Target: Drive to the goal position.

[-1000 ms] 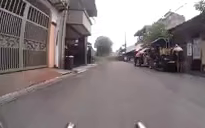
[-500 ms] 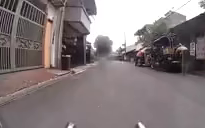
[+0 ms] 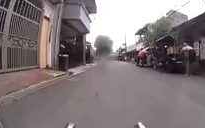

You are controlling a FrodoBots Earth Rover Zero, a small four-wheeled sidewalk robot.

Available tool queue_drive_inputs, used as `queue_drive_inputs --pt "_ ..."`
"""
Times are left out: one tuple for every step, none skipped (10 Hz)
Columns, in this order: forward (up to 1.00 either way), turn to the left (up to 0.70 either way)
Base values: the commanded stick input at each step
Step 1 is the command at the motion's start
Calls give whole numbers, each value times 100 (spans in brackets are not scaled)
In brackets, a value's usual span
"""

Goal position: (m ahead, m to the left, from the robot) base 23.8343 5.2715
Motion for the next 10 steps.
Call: queue_drive_inputs --pt "70 0" --pt "70 0" --pt "70 0" --pt "70 0" --pt "70 0" --pt "70 0" --pt "70 0" --pt "70 0" --pt "70 0" --pt "70 0"
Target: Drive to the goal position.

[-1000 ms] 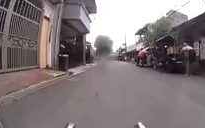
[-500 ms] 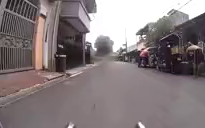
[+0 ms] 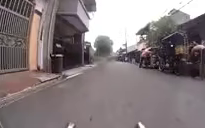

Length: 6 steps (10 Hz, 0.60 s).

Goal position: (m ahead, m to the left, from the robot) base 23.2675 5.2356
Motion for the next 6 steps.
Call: queue_drive_inputs --pt "70 0" --pt "70 0" --pt "70 0" --pt "70 0" --pt "70 0" --pt "70 0"
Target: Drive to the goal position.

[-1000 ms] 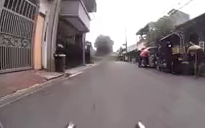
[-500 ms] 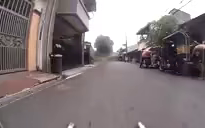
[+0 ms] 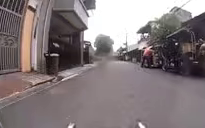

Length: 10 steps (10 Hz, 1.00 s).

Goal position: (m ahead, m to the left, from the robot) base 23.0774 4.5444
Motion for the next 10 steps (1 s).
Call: queue_drive_inputs --pt "70 0" --pt "70 0" --pt "70 0" --pt "70 0" --pt "70 0" --pt "70 0" --pt "70 0" --pt "70 0" --pt "70 0" --pt "70 0"
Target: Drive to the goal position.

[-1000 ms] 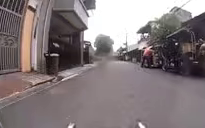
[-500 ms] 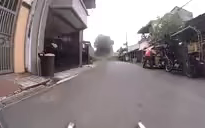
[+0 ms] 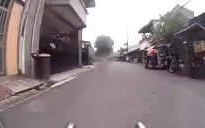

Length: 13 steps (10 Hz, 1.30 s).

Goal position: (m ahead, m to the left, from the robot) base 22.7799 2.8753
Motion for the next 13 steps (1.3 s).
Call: queue_drive_inputs --pt "70 1" --pt "70 7" --pt "70 14" --pt "70 14" --pt "70 7" --pt "70 0" --pt "70 0" --pt "70 0" --pt "70 0" --pt "70 0" --pt "70 0" --pt "70 0" --pt "70 0"
